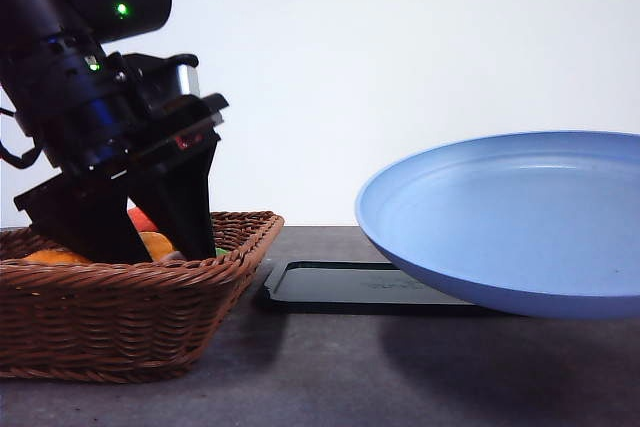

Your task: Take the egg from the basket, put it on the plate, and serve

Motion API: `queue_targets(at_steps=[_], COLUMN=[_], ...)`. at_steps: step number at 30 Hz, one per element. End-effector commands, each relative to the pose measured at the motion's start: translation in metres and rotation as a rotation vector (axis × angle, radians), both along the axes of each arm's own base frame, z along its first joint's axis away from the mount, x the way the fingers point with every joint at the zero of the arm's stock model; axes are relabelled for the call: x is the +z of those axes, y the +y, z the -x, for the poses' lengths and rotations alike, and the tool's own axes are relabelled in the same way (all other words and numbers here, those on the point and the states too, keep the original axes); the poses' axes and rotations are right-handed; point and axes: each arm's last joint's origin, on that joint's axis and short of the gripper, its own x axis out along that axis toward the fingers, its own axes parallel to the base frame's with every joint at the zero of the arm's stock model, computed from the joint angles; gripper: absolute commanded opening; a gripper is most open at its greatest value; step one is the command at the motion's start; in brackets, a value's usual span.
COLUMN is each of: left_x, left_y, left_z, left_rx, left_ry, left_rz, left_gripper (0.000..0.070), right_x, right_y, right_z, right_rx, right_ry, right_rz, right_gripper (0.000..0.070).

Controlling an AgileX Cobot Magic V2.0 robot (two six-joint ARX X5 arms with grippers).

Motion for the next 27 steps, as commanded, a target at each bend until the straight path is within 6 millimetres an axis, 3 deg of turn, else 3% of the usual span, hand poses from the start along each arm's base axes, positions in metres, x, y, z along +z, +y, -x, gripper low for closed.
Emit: queue_targets(at_steps=[1,6,12,19,23,27], left_x=[-0.001,-0.004,-0.003,-0.002,0.01,0.038], left_y=[-0.005,-0.005,-0.005,-0.005,-0.006,-0.008], left_z=[-0.003,-0.004,-0.004,-0.004,-0.004,-0.006], left_rx=[-0.016,-0.016,-0.016,-0.016,-0.034,-0.081], left_ry=[-0.002,0.004,0.001,0.0,0.035,0.043], left_rz=[-0.006,-0.011,-0.009,-0.008,-0.029,-0.017], left_gripper=[0.0338,0.0333,0.0235,0.0233,0.0233,0.0233], right_x=[0.007,0.007,0.007,0.007,0.006,0.003], right_y=[0.001,0.001,0.001,0.001,0.001,0.001], right_z=[-0.002,-0.002,-0.002,-0.002,-0.001,-0.002], right_rx=[-0.003,-0.003,-0.003,0.0,0.0,-0.003], right_ry=[-0.022,-0.022,-0.022,-0.023,-0.013,0.025], right_rz=[-0.013,-0.013,-0.013,-0.011,-0.016,-0.021], right_gripper=[0.0,0.0,0.0,0.0,0.0,0.0])
